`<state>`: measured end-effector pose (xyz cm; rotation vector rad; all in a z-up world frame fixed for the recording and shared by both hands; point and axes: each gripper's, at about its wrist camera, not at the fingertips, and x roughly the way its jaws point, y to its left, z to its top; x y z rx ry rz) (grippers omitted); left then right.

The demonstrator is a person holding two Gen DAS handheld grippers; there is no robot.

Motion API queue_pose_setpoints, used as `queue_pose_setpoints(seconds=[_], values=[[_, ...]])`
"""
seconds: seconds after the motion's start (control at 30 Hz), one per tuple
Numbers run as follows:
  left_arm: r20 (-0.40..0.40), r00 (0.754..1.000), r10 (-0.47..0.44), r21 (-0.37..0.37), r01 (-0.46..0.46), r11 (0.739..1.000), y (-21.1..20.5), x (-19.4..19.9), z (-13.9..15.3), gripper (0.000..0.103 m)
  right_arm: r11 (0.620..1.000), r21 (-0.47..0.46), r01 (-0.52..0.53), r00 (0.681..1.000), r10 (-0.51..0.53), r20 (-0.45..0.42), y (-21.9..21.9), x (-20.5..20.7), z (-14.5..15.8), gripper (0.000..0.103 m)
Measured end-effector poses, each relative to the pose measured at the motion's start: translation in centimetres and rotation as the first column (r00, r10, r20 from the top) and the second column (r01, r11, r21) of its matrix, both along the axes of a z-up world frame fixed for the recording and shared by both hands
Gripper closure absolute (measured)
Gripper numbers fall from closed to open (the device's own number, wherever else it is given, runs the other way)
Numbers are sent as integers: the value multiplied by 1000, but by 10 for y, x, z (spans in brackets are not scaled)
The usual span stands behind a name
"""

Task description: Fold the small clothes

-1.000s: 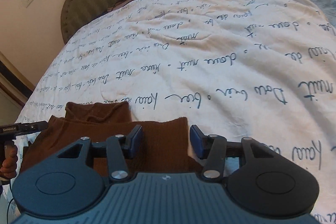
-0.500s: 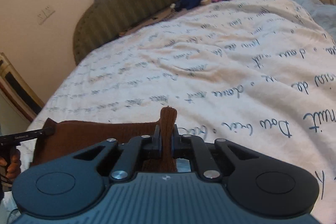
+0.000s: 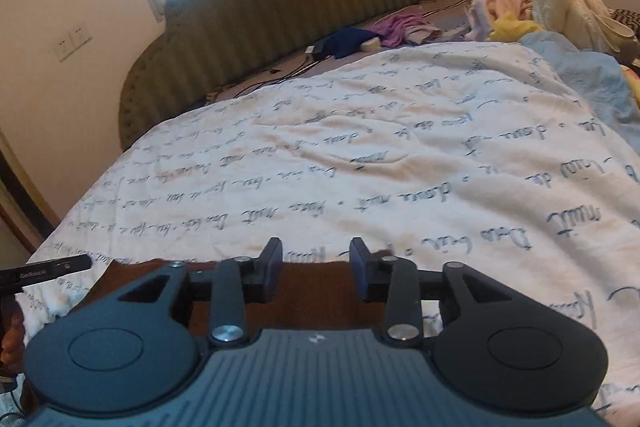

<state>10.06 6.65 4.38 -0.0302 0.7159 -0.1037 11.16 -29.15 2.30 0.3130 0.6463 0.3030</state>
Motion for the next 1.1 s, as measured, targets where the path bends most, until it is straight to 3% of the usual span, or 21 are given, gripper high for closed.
queue_pose_setpoints(seconds=[0.07, 0.13, 0.2, 0.37, 0.47, 0.53, 0.6, 0.63, 0.67, 0.8, 0.83, 0.9, 1.0, 1.07, 1.1], values=[[-37, 999, 36, 22, -35, 999, -3, 8, -25, 89, 999, -46, -12, 999, 10, -43, 15, 7, -17, 61], [28, 999, 35, 33, -36, 999, 1, 2, -37, 85, 990, -142, 5, 996, -17, -86, 21, 13, -43, 62], [26, 999, 34, 7, -34, 999, 7, 1, -37, 84, 985, -171, -29, 999, 31, 8, 15, 4, -57, 60], [28, 999, 39, -36, -38, 999, 14, 1, -38, 83, 992, -119, -51, 999, 51, -2, -3, 6, -55, 60], [31, 999, 41, -40, -40, 998, 12, 2, -38, 83, 981, -194, 29, 1000, -29, 1, 8, -3, -32, 58], [32, 999, 42, -41, -40, 998, 12, 2, -38, 83, 984, -174, 49, 997, -38, 63, 14, -16, -11, 56], [32, 999, 42, -41, -40, 998, 12, 2, -39, 83, 991, -134, -4, 994, 18, 104, 24, -27, 4, 49], [32, 999, 42, -42, -40, 998, 12, 2, -38, 83, 989, -144, -26, 993, 42, 106, 32, -28, 6, 40], [32, 999, 42, -44, -40, 998, 12, 1, -39, 83, 985, -166, -47, 993, 64, 96, 39, -28, 3, 34], [28, 999, 42, -88, -39, 995, 19, 3, -40, 83, 958, -276, -81, 997, 72, -41, 51, -11, -46, 33], [26, 999, 43, -102, -41, 994, 21, 4, -40, 83, 960, -270, -78, 996, 89, 27, 46, -16, -56, 28], [23, 999, 44, -115, -41, 993, 22, 5, -39, 83, 981, -182, -61, 998, 63, 5, 34, -8, -55, 28], [37, 996, 85, -172, -77, 982, 39, -4, -28, 82, 982, -179, -58, 998, 60, 4, 34, -7, -56, 28], [108, 974, 198, -200, -173, 964, 63, -30, -7, 59, 978, -201, -57, 998, 61, 10, 37, -9, -55, 28], [150, 954, 258, -234, -219, 947, 78, -47, 3, 34, 978, -203, -55, 998, 59, 13, 38, -10, -55, 28]])
